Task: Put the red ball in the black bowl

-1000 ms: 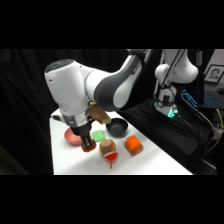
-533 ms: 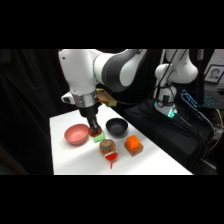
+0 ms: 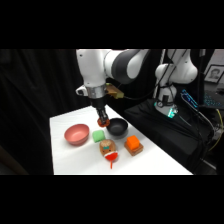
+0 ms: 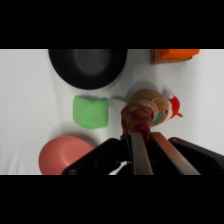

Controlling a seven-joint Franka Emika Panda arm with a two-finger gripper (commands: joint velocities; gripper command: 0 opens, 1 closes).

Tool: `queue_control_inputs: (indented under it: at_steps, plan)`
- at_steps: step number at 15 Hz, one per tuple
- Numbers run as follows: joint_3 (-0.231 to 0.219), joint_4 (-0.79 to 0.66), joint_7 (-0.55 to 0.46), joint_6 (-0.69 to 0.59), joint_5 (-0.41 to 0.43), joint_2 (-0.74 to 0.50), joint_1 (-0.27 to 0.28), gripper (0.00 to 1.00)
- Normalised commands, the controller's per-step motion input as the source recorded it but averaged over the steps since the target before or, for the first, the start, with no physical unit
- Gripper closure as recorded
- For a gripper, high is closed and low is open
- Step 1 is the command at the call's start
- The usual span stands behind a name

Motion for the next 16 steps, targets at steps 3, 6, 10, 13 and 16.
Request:
queue_control_inputs:
  at_steps: [3, 6, 10, 13, 16]
  plan:
    - [0.012, -0.52, -0.13, 0.28, 0.07, -0.42, -0.127, 0.98]
    - [-0.008, -0.5, -0.14, 0.28, 0.077, -0.39, -0.113, 0.98]
    - [-0.017, -0.45, -0.15, 0.29, 0.084, -0.33, -0.096, 0.98]
    - [-0.022, -0.38, -0.14, 0.31, 0.07, -0.24, -0.078, 0.98]
    - [-0.032, -0.32, -0.13, 0.38, 0.058, -0.14, -0.071, 0.98]
